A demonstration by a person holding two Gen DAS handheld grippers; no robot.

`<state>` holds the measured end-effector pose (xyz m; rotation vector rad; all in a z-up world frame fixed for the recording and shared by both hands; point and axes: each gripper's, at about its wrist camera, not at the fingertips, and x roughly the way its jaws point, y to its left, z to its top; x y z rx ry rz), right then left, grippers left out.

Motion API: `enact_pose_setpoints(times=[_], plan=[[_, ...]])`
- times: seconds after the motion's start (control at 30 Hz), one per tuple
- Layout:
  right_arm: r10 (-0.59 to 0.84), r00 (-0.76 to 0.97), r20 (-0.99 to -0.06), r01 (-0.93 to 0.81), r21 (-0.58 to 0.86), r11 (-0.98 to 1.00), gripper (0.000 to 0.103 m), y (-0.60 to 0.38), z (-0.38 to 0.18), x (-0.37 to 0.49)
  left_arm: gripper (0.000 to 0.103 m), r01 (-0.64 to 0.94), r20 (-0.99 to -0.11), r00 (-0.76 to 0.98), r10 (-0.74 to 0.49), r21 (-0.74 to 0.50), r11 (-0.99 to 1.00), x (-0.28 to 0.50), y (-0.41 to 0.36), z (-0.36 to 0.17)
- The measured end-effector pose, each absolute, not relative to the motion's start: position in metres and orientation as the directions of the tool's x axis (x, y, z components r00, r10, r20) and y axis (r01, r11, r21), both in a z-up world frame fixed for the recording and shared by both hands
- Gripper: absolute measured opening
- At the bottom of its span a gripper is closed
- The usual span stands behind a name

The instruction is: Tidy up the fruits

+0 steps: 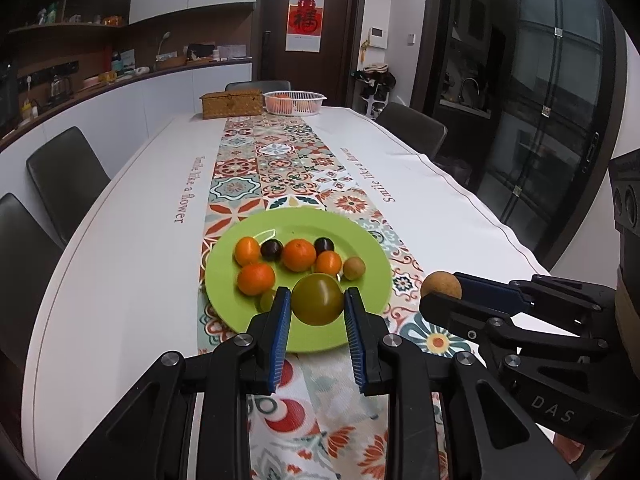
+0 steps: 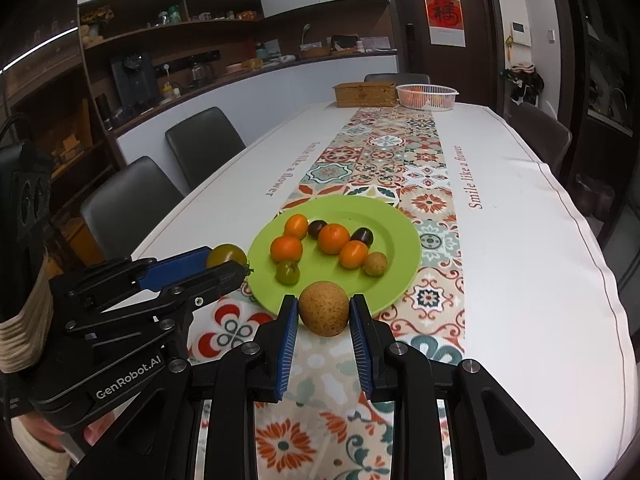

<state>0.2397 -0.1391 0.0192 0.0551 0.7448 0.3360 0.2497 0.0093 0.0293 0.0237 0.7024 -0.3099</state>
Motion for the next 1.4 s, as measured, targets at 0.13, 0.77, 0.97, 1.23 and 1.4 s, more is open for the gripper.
enact_pose_setpoints(times=[0.13,0.77,0.97,1.23,1.4], plan=[[0.315,0.682,-0.66,-0.282,0.16,0.946,0.028,-0.135,0.018,0.252,0.027,0.293,-0.637,0.719,-0.278,-0.084,0.952,0.263,0.013,0.027],[0.317,0.577,-0.753,-0.27,0.191,0.944,0.028,-0.122,-0.025,0.323,0.027,0.315,-0.717,0.626,-0.305,-0.125,0.941,0.335,0.021,-0.01],[0.324,0.549,-0.77,-0.248,0.221,0.943,0.028,-0.126,-0.037,0.339,0.028,0.313,-0.732,0.617,-0.289,-0.108,0.943,0.349,0.018,-0.016],[0.322,0.555,-0.767,-0.244,0.22,0.945,0.031,-0.127,-0.041,0.343,0.042,0.249,-0.715,0.67,-0.199,-0.036,0.968,0.34,0.026,-0.007],[0.308,0.571,-0.761,-0.236,0.207,0.949,0.033,-0.129,-0.038,0.335,0.044,0.201,-0.711,0.683,-0.168,-0.039,0.979,0.322,0.036,-0.002]])
